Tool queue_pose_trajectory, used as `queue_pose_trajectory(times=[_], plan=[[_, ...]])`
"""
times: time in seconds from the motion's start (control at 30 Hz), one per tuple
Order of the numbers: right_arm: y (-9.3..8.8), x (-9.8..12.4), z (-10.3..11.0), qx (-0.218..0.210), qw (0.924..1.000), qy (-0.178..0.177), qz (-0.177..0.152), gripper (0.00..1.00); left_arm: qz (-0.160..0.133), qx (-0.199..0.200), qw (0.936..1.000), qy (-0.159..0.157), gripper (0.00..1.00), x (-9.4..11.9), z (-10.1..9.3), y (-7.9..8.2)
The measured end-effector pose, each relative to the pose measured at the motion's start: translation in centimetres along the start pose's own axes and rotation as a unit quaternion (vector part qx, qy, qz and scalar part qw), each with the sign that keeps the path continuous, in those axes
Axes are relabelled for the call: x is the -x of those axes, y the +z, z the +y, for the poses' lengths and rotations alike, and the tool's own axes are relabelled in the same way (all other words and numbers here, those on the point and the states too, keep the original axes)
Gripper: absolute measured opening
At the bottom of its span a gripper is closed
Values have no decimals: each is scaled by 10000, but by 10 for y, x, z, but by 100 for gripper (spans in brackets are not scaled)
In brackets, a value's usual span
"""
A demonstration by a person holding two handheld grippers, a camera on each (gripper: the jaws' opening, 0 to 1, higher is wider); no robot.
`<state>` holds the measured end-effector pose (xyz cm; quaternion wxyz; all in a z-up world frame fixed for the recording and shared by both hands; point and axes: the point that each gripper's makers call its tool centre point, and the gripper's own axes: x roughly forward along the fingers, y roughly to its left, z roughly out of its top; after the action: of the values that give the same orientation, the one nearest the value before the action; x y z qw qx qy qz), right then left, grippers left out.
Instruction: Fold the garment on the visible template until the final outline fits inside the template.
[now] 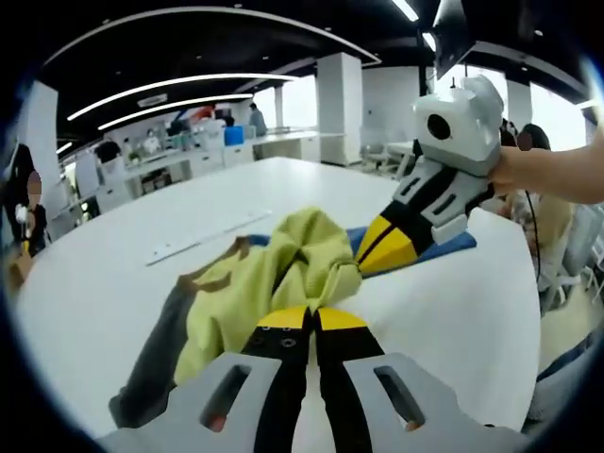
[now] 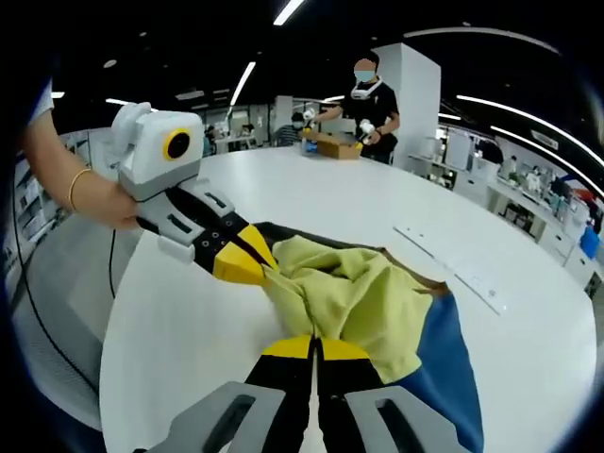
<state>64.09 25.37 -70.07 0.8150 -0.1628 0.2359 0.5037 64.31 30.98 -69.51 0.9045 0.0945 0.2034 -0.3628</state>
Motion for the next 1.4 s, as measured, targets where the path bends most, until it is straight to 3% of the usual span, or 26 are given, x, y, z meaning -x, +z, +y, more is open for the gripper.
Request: queue_pose_trajectory(times=[0.3,0.63,1.4], plan=[[10,15,18,-228,9997,-54,-37,0,-10,79,9999,-130,0,18,-8,9],[13,32,42,-577,9983,-18,-63,0,113,227,9989,-404,0,37,-25,8],[-16,57,101,-946,9950,150,298,0,595,246,9937,-922,0,73,-77,-21]])
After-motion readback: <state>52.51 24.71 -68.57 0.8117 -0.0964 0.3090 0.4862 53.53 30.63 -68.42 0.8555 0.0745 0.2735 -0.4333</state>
